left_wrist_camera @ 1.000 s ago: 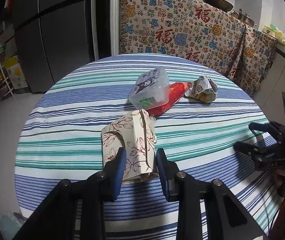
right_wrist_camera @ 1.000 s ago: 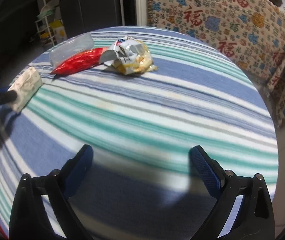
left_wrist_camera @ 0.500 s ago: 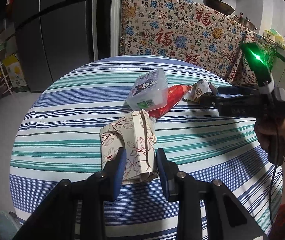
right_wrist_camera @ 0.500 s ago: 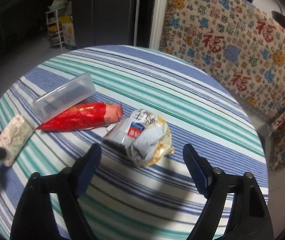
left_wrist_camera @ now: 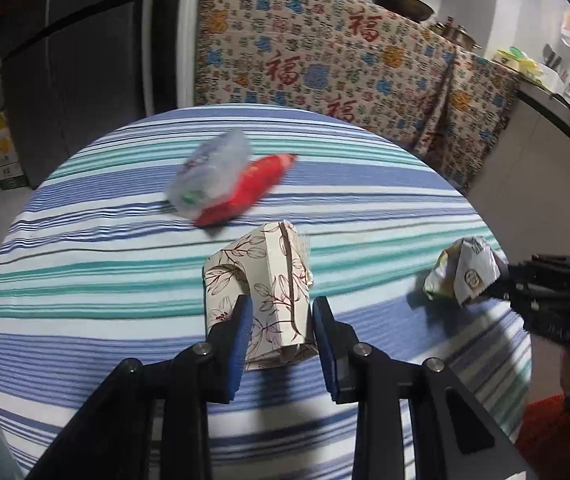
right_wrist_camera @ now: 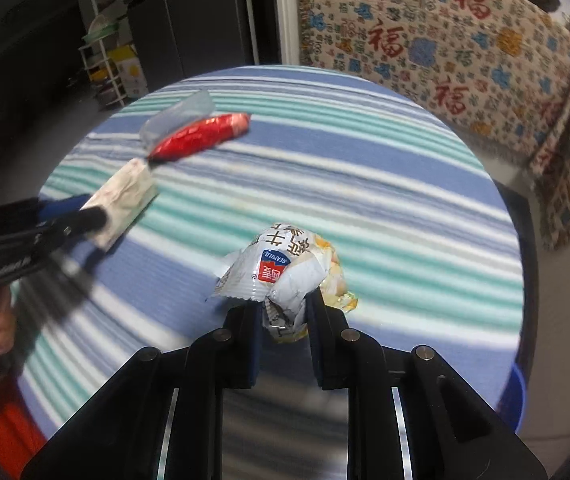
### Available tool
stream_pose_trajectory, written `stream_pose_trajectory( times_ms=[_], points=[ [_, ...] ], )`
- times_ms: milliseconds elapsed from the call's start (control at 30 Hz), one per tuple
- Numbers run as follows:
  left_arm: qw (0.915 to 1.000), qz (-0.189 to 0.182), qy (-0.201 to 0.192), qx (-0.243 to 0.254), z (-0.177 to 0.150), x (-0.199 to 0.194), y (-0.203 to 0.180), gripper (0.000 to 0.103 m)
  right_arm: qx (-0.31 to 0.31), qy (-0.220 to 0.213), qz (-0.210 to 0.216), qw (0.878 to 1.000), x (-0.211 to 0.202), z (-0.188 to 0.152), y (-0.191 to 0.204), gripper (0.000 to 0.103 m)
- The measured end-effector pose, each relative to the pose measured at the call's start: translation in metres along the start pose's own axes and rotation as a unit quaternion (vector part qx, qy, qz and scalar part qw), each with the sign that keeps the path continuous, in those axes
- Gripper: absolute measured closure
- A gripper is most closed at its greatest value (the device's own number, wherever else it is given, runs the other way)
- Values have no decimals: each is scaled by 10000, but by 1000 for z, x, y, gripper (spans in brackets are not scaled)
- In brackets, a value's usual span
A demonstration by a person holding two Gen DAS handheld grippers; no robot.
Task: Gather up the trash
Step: 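Grasp the floral paper bag with the left gripper while the right grasps the silver foil bag, then lift the floral paper bag and silver foil bag off the table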
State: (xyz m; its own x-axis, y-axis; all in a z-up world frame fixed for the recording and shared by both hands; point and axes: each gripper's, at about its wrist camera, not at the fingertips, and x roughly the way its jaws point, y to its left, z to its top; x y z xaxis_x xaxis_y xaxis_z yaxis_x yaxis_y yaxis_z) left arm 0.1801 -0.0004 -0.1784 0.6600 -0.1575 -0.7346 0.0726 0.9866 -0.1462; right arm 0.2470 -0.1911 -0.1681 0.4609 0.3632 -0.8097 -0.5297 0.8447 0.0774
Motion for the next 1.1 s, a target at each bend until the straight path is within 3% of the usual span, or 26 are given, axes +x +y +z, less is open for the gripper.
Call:
stream_pose_trajectory(
  times_ms=[133,200,233,267,333,400,467,500,633,667,700,733,800,1100],
  points=[
    [9996,-46,-7,278,-8,2,-34,72,-15,-32,-184,9998,-10,-31,-2,79],
    [9993,-52,-10,361,-10,2,-42,72,83,-58,-41,9999,-11,-36,-8,68],
    [9992,-52,-11,385,-11,2,-45,72,146,-80,14,9999,-14,-38,-12,54],
    [9992,-45,-11,399,-12,2,-46,72,198,-126,41,9997,-17,-39,-16,49],
    [9991,-10,-18,415,-12,2,-48,72,301,-199,129,9993,-24,-41,-19,48],
    [9993,-9,-21,372,-11,3,-47,72,463,-333,243,9981,-30,-37,-22,41],
    [9994,18,-30,352,-10,4,-48,72,693,-605,357,9951,-38,-33,-21,25],
    [9994,41,-39,348,-11,5,-50,72,822,-702,403,9933,-39,-30,-22,24],
    [9992,110,-56,392,-12,8,-55,72,1076,-660,304,9915,-23,-14,-19,24],
    [9991,119,-57,400,-12,8,-56,72,1070,-574,259,9923,-17,-13,-18,28],
    [9991,121,-60,398,-12,8,-56,72,1042,-441,188,9934,-11,-12,-15,36],
    [9991,122,-64,394,-12,8,-57,72,988,-272,106,9947,-4,-12,-13,61],
    [9992,121,-68,386,-13,7,-57,72,932,-247,25,9953,-4,-14,-15,70],
    [9992,70,-58,391,-11,5,-61,72,743,-479,93,9960,-27,-21,-15,74]
  ],
)
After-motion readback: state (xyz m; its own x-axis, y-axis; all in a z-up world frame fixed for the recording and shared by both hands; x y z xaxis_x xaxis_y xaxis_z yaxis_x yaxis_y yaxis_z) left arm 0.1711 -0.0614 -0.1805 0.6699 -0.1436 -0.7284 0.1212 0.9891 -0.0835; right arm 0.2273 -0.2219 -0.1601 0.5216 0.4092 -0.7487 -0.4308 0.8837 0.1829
